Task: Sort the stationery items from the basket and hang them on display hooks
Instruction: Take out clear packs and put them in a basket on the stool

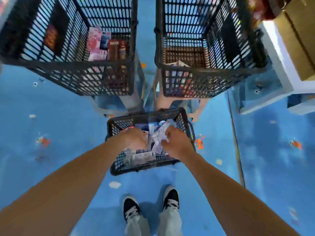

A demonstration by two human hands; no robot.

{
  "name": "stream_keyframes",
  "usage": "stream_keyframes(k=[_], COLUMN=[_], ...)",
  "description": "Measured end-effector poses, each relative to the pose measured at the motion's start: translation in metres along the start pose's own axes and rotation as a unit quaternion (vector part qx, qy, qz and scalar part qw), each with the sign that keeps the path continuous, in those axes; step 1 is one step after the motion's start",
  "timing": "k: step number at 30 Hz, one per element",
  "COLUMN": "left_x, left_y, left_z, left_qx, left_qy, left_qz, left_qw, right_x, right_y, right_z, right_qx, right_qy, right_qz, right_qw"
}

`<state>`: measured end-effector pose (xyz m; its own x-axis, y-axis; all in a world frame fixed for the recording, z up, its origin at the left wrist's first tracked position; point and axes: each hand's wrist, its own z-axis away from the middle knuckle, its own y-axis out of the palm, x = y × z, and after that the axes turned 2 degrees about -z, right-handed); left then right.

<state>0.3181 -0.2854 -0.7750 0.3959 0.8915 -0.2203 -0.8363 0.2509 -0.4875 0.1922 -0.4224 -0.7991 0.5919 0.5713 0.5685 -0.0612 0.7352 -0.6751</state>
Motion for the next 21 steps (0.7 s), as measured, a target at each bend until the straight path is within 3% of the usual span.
stream_keyframes(k=[6, 11, 16, 19, 21], left_x=[0.056, 0.105, 0.138, 0.160, 0.171], left_y=[0.110, 0.171, 0.193, 0.181, 0.172], left_z=[-0.115, -0.211, -0.293, -0.331, -0.346], left_qx=[-0.072, -0.080, -0.183, -0.210, -0.220], left_qy=[-0.027, -0.087, -0.140, -0.120, -0.085], left_qz=[-0.025, -0.050, -0.150, -0.152, -0.166], left_qw=[0.997, 0.992, 0.961, 0.958, 0.958], right_x=[-0.085, -0.121, -0.123, -0.111, -0.109], right_y=[0.125, 0.206, 0.261, 0.281, 0.296], right_z=[-0.056, -0.120, -0.195, -0.235, -0.257], right_qx=[0.046, 0.094, 0.140, 0.122, 0.125], right_qy=[0.043, 0.028, 0.000, -0.022, -0.016], right_qz=[0.023, 0.022, 0.062, 0.094, 0.056], right_qw=[0.998, 0.995, 0.988, 0.988, 0.990])
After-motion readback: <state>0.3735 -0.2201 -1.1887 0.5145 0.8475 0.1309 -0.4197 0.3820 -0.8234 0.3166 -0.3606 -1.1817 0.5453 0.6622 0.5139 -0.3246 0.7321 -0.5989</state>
